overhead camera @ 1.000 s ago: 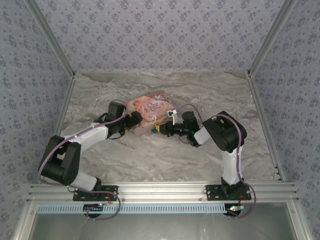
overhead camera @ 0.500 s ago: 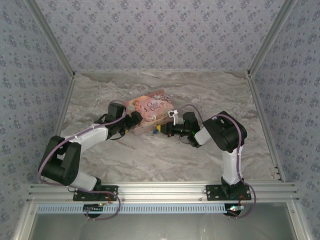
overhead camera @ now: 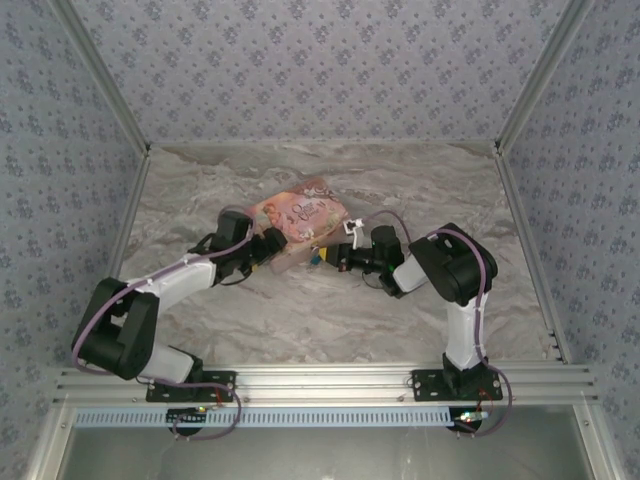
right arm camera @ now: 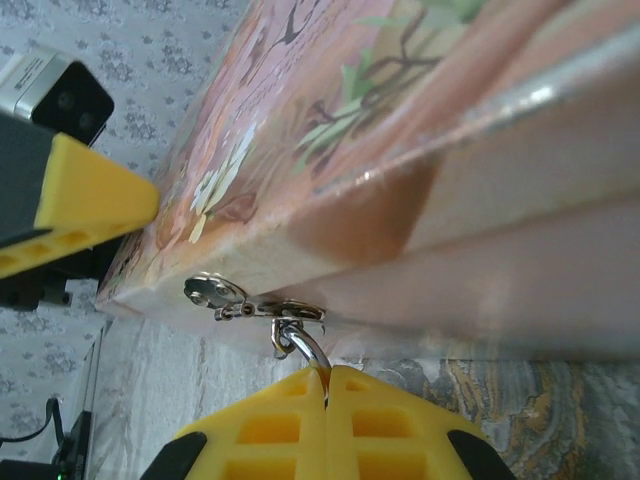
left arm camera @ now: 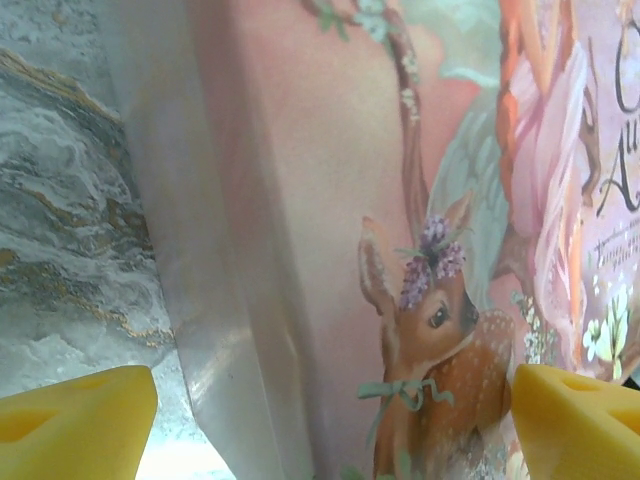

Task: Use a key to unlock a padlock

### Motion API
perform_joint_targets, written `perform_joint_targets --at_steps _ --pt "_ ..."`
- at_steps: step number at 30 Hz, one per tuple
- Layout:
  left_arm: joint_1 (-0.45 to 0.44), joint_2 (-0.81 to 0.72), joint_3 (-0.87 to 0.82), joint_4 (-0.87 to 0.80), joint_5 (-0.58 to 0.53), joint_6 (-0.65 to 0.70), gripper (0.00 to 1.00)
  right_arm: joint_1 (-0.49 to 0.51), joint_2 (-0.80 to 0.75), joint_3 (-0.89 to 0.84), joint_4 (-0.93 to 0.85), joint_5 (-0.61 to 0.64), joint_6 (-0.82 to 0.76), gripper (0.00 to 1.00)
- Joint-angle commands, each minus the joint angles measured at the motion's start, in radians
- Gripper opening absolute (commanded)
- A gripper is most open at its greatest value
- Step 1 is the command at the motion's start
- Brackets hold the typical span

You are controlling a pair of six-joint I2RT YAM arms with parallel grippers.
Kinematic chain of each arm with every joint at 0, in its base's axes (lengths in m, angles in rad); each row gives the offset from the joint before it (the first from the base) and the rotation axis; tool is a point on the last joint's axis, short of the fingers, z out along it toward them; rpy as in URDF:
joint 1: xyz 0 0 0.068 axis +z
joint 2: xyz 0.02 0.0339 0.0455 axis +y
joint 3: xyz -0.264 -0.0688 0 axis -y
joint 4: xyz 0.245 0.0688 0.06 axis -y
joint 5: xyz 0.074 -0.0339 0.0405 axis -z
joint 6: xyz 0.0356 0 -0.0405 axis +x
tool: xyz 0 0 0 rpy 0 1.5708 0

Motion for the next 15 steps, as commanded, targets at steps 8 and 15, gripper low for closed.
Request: perform_joint_targets --at_steps 8,15 --pt "-0.039 -0.047 -0.071 -0.102 -0.034 -0.032 0.91 -0.022 -0.031 0.008 0.154 0.048 0.12 0.0" --pt "-0.04 -0.056 -0.097 -0.097 -0.045 -0.041 0.91 -0.019 -0.02 0.032 0.128 0.056 0.145 0.0"
